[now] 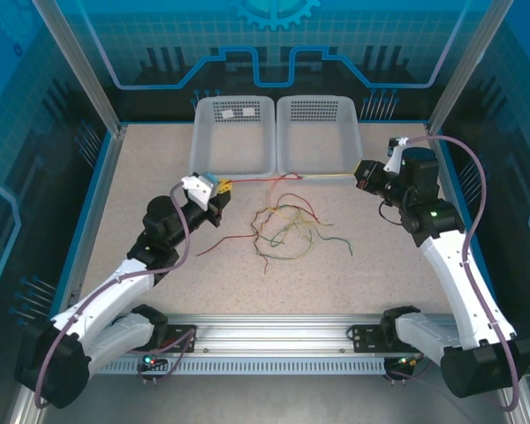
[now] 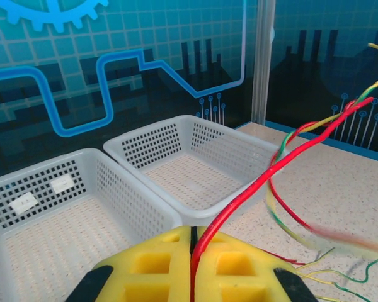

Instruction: Untangle the cables

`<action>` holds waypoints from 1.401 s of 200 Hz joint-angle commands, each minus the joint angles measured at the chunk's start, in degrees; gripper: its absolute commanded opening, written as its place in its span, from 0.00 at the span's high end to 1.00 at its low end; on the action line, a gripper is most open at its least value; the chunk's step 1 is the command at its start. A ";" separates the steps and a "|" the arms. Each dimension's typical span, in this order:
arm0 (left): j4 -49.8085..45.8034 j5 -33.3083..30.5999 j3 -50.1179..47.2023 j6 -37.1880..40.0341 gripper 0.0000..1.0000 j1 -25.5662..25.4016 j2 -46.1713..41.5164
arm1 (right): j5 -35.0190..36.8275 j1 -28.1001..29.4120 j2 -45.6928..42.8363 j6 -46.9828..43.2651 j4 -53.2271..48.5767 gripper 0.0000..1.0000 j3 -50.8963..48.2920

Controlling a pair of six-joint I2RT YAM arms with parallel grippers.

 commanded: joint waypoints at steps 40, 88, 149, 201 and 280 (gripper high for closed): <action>-0.08 -17.79 -3.93 -8.37 1.00 12.36 -5.22 | 17.95 -11.76 -2.74 -1.44 -3.64 1.00 -0.30; -0.04 -20.38 -5.09 -9.09 1.00 13.85 -5.94 | 18.80 -12.98 -3.83 -2.22 -4.39 1.00 -0.06; -0.71 -21.72 -4.75 -10.39 1.00 15.45 -6.64 | 17.54 -17.69 -5.80 -3.26 -5.51 1.00 1.08; -4.68 -32.53 -4.22 -13.86 1.00 16.83 -10.15 | 16.81 -22.64 -6.95 -2.02 -8.32 1.00 3.35; -9.79 -10.59 3.23 -17.97 1.00 18.49 -10.43 | 1.77 -30.19 -8.87 3.79 -2.55 1.00 1.74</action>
